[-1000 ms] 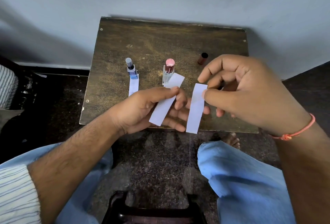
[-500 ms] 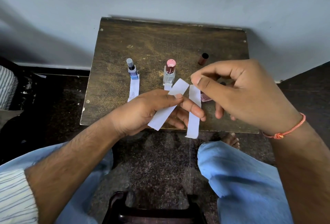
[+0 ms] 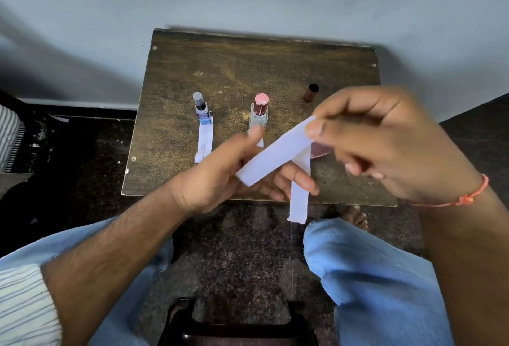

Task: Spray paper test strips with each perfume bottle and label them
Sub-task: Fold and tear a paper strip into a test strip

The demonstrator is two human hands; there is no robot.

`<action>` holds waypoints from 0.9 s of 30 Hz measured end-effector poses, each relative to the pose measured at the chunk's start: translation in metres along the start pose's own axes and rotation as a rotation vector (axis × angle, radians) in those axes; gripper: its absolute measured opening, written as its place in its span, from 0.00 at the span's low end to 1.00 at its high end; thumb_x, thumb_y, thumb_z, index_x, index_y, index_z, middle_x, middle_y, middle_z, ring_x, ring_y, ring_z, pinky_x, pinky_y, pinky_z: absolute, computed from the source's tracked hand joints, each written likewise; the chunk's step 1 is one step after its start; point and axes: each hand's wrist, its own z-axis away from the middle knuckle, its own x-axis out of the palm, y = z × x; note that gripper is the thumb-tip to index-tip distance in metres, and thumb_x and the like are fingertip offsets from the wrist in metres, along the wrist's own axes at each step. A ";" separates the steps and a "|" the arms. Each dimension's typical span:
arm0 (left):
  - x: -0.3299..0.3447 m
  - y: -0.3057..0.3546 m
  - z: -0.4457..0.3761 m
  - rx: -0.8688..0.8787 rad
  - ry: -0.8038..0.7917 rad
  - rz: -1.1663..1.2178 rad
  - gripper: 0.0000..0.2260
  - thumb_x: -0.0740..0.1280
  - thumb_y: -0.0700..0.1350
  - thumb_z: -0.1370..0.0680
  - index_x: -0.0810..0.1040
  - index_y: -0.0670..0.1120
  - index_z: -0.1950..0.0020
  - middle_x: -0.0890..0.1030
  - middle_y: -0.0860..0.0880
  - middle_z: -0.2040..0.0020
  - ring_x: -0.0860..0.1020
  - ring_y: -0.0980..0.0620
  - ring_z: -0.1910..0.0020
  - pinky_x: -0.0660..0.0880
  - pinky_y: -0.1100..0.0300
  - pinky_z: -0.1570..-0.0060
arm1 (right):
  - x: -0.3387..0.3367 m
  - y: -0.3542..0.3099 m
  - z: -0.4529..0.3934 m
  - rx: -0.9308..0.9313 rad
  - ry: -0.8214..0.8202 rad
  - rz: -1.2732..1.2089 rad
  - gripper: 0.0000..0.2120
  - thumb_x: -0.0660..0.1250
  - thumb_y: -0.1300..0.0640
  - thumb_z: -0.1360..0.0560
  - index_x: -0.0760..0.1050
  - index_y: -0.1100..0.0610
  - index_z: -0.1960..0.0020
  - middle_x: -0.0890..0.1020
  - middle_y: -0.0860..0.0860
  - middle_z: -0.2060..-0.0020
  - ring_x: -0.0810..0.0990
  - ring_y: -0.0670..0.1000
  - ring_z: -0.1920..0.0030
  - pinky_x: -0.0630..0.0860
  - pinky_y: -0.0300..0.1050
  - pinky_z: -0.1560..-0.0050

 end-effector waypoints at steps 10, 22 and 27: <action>0.000 -0.014 -0.017 -0.052 0.266 -0.151 0.10 0.73 0.34 0.19 0.87 0.45 0.42 0.89 0.46 0.42 0.81 0.51 0.50 0.83 0.59 0.45 | -0.057 0.037 -0.014 0.120 0.768 -0.344 0.06 0.71 0.58 0.24 0.81 0.50 0.58 0.79 0.50 0.66 0.77 0.51 0.77 0.61 0.35 0.72; 0.001 -0.014 -0.027 -0.114 0.238 -0.144 0.19 0.79 0.35 0.23 0.86 0.53 0.37 0.84 0.42 0.59 0.76 0.44 0.58 0.73 0.48 0.50 | -0.072 0.093 -0.045 0.430 0.731 -0.020 0.06 0.71 0.57 0.20 0.84 0.50 0.45 0.88 0.50 0.54 0.84 0.48 0.75 0.72 0.35 0.78; -0.004 -0.013 -0.027 -0.114 0.211 -0.135 0.20 0.78 0.35 0.23 0.85 0.54 0.35 0.83 0.40 0.59 0.75 0.43 0.58 0.70 0.46 0.53 | -0.076 0.101 -0.051 0.447 0.724 0.077 0.06 0.71 0.58 0.20 0.83 0.48 0.48 0.88 0.50 0.52 0.86 0.49 0.73 0.74 0.37 0.77</action>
